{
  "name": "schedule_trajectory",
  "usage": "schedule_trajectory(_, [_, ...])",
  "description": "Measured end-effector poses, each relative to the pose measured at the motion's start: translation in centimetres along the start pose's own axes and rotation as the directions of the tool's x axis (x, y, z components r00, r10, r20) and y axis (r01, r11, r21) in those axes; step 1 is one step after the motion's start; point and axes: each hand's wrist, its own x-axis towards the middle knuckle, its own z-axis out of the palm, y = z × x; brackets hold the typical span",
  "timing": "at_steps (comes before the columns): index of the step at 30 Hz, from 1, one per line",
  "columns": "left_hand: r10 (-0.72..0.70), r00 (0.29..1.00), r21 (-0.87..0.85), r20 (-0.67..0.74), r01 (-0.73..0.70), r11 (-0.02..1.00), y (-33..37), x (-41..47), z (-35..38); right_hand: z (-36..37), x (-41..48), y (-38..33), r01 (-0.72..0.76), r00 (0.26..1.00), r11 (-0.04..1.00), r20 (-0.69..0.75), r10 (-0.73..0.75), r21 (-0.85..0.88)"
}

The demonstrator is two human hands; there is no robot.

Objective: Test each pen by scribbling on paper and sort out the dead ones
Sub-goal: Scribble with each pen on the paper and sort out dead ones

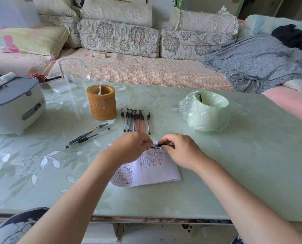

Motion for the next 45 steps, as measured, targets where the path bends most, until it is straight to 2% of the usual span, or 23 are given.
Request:
schedule_trajectory(3, [-0.005,0.999,-0.093,0.033,0.008,0.996,0.9,-0.1,0.1,0.2,-0.2,-0.1,0.061,0.998,0.996,0.013,-0.061,-0.058])
schedule_trajectory(7, [-0.036,0.997,-0.236,0.065,0.050,0.971,1.6,-0.4,0.0,0.2,-0.7,-0.4,0.174,0.984,0.909,0.035,-0.174,-0.379])
schedule_trajectory(9, [-0.042,0.996,-0.264,0.085,0.063,0.962,1.6,-0.5,0.0,0.5,-1.0,-0.7,0.174,0.980,0.854,0.003,-0.198,-0.490])
schedule_trajectory(18, [-0.042,0.994,-0.341,0.101,0.074,0.937,1.6,-1.1,0.8,1.1,-0.9,-1.5,0.119,0.990,0.775,0.014,-0.141,-0.620])
schedule_trajectory(21, [-0.044,0.997,-0.324,0.068,0.063,0.944,1.6,-1.0,0.4,1.3,-0.9,-1.6,0.109,0.988,0.791,-0.020,-0.151,-0.602])
schedule_trajectory(24, [-0.021,0.999,-0.232,0.050,0.032,0.972,1.7,-1.0,0.2,1.4,-0.6,-1.5,0.125,0.989,0.846,0.000,-0.146,-0.518])
schedule_trajectory(28, [-0.037,0.999,-0.151,-0.020,0.034,0.988,1.2,-0.8,-0.5,1.0,-0.2,-1.3,0.110,0.994,0.978,0.037,-0.105,-0.178])
schedule_trajectory(31, [-0.061,0.994,-0.159,-0.091,0.046,0.986,0.2,-0.3,-1.2,1.0,0.1,-0.6,0.108,0.994,0.994,0.006,-0.109,0.016])
schedule_trajectory(36, [-0.097,0.968,-0.156,-0.229,0.061,0.986,-1.9,0.4,-2.1,0.1,1.3,0.3,0.062,0.996,0.998,-0.069,-0.062,-0.001])
schedule_trajectory(42, [-0.111,0.933,-0.240,-0.341,0.028,0.970,-3.2,1.2,-2.4,0.8,2.6,-1.3,-0.033,0.999,0.998,-0.022,0.035,0.059])
schedule_trajectory(44, [-0.127,0.913,-0.178,-0.387,0.062,0.982,-4.4,1.4,-2.6,1.0,3.4,-1.8,-0.087,0.994,0.995,-0.069,0.090,0.040])
schedule_trajectory(45, [-0.127,0.902,-0.089,-0.413,0.099,0.991,-5.3,1.4,-2.8,1.2,3.9,-1.8,-0.129,0.986,0.991,-0.098,0.132,0.043])
